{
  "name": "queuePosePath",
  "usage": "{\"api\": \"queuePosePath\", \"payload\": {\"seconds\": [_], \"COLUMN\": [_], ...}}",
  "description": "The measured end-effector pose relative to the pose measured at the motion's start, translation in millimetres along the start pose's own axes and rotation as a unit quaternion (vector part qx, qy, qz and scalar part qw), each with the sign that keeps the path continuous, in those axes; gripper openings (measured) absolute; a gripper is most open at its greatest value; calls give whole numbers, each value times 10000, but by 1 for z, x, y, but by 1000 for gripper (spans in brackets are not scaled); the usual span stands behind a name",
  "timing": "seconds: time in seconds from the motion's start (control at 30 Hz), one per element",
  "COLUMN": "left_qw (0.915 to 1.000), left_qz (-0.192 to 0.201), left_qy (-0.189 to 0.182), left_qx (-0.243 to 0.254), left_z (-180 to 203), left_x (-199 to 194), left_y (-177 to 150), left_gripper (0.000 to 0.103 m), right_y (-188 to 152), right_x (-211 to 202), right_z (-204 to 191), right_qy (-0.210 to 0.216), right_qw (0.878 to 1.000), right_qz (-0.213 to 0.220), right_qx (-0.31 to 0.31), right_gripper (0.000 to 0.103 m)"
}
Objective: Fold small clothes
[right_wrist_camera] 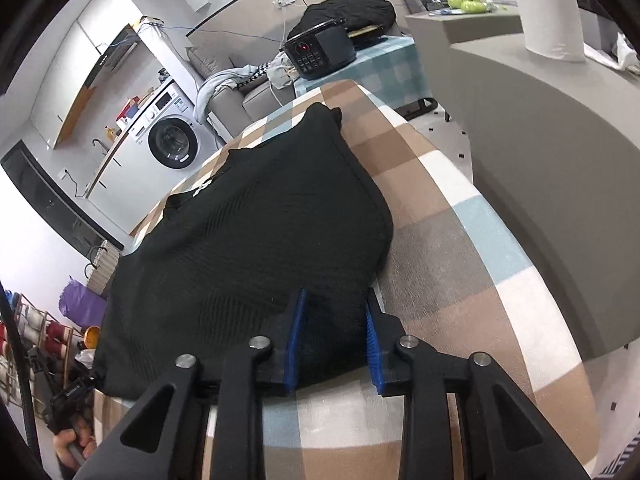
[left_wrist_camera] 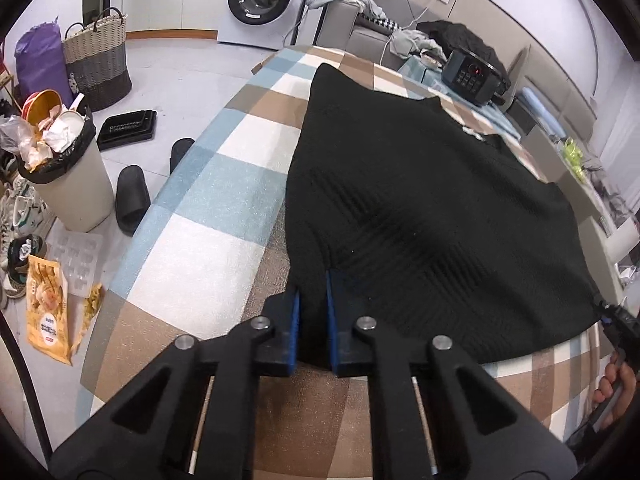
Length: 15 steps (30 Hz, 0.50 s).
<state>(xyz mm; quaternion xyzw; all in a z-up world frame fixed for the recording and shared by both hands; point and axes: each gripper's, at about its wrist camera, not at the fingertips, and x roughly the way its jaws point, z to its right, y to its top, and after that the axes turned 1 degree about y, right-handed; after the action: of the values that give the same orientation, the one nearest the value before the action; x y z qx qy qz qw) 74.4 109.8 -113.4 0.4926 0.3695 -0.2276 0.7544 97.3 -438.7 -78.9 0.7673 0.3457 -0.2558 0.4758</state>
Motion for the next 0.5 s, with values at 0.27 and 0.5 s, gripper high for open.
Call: {"api": "queuePosePath", "payload": {"seconds": [0.27, 0.5], "left_qw": [10000, 9999], "left_qz": [-7, -40], "left_qy": [51, 34], "left_qx": [-61, -140], "left_z": [-16, -30], "left_x": [-16, -33], "left_y": [-12, -23], "left_gripper": [6, 6], "right_y": [-16, -25], "right_x": [-15, -27], "right_z": [-3, 5], "right_qy": [-10, -13], "right_qw": [9998, 9997], "right_qz": [-151, -244], "right_qx": [-132, 1], "right_gripper": [7, 7]}}
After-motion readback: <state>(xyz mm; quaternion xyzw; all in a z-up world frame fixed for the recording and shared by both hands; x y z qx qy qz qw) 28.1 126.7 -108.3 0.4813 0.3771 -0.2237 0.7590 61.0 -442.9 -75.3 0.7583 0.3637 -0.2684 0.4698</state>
